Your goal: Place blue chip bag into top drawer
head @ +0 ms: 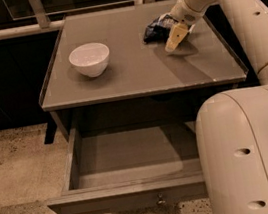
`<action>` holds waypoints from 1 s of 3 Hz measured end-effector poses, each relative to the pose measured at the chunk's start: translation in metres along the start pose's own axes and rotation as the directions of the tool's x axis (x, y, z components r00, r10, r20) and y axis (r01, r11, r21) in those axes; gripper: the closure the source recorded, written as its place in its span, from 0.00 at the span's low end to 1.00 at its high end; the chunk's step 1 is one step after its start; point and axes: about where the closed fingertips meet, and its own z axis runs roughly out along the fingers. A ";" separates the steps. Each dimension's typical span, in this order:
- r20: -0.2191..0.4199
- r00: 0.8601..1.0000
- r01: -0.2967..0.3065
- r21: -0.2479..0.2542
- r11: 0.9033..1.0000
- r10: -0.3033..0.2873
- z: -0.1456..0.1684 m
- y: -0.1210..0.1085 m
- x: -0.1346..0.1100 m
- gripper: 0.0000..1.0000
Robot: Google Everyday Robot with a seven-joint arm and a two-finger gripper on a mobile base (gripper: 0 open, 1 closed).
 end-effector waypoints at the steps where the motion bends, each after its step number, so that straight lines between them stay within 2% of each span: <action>1: 0.000 1.000 0.000 0.000 1.000 0.000 0.000 0.000 0.000 0.42; 3: 0.000 1.000 0.000 0.000 1.000 0.000 0.000 0.000 0.000 0.89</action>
Offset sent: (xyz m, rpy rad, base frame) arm 0.0000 0.0000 0.0000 0.0000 0.0000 0.0000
